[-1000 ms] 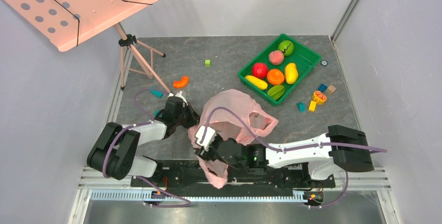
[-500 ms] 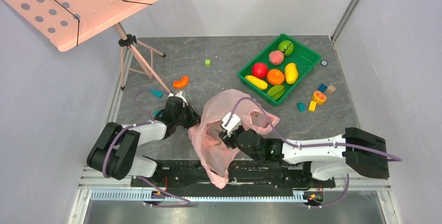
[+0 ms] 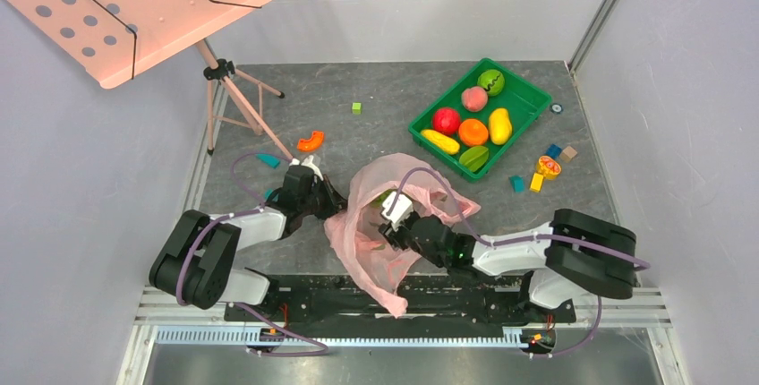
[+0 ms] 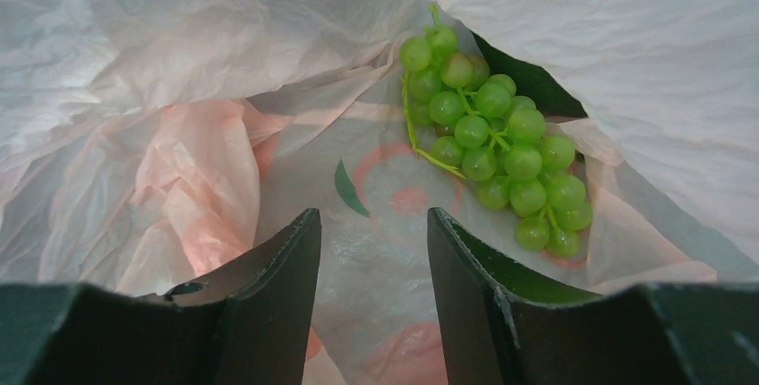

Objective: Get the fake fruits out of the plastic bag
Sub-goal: Take out the fake fruit from the plastic bag.

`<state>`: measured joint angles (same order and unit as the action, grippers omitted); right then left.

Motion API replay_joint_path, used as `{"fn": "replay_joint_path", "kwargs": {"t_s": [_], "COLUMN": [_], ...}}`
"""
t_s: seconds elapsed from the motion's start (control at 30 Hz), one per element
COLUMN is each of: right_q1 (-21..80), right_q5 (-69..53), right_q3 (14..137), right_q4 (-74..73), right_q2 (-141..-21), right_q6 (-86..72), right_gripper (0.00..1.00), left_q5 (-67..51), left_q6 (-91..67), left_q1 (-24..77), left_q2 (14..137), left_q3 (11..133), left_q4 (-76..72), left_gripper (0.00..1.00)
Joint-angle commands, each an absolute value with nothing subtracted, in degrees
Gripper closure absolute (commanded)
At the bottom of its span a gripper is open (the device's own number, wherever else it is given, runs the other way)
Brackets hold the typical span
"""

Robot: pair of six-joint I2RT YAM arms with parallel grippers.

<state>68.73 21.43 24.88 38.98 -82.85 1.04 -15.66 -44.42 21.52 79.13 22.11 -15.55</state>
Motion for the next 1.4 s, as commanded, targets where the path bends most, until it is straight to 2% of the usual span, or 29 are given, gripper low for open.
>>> {"fn": "replay_joint_path", "kwargs": {"t_s": [0.0, 0.5, 0.9, 1.1, 1.23, 1.37], "right_q1": [67.8, 64.2, 63.2, 62.4, 62.0, 61.6], "right_q5": [20.0, 16.7, 23.4, 22.9, 22.3, 22.3], "right_q3": [29.1, 37.1, 41.9, 43.6, 44.1, 43.2], "right_q4": [44.4, 44.1, 40.9, 37.2, 36.0, 36.4], "right_q2": [-87.1, -99.0, -106.3, -109.1, -110.7, -110.5], "right_q6": [4.3, 3.7, 1.0, -2.5, -4.5, -5.1], "right_gripper": [0.50, 0.49, 0.48, 0.49, 0.55, 0.74], "left_q5": [-17.4, -18.5, -18.3, -18.3, -18.3, -18.2], "left_q6": [-43.9, -45.2, -45.1, -45.1, -45.1, -45.1], "left_q1": [21.5, 21.5, 21.5, 21.5, 21.5, 21.5], "left_q2": [79.1, 80.8, 80.5, 80.4, 80.3, 80.1], "left_q3": [21.4, 20.3, 20.1, 19.9, 19.9, 19.9], "left_q4": [-19.3, -22.6, -22.6, -22.7, -22.5, -22.3], "left_gripper": [0.98, 0.98, 0.98, 0.98, 0.98, 0.98]}}
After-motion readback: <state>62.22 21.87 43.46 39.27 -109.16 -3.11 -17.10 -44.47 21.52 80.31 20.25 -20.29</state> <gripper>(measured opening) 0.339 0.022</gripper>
